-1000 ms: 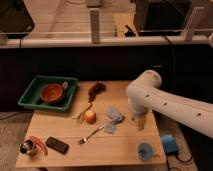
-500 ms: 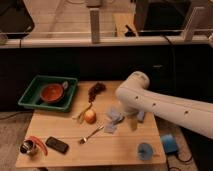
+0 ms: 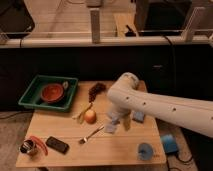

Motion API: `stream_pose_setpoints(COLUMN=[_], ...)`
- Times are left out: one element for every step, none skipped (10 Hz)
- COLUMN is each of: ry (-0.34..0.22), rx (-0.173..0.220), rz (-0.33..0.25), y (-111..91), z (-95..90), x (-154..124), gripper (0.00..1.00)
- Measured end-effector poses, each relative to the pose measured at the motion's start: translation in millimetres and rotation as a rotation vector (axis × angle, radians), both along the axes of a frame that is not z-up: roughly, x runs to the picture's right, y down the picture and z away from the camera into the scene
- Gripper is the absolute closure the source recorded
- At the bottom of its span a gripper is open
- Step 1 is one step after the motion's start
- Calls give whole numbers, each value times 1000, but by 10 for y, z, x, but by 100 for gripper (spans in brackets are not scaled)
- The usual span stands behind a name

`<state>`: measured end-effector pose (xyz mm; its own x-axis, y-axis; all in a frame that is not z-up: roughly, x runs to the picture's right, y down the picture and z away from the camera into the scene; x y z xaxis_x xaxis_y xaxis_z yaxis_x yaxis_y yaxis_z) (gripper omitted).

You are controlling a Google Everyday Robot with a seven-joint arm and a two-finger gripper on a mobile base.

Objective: Place fork in plastic cup

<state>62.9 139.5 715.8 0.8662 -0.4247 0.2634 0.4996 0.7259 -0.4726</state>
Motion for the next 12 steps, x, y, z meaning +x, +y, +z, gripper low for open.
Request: stream_pose_setpoints(ry=[-13,-22,-34,-42,-54,-61,-76,-88,-99,-107,-115,-126], rx=[-4,-5,-3,-2,-5,-8,-13,-18,-23,-25,-30,-34], rz=[-9,-15,-22,-29,-35,-42,-49,-54,-58,-60,-61,-65], y=[16,24,42,67,84,109,153,185,223,237,268,310], z=[22,39,67,101,120,141,170,193,239,259,285,325], x=[-73,-120,-174,-225,-295,-324,-399,-441,-471,-493,-527,-574], gripper=[20,20,20,20,20,20,20,20,20,20,20,20])
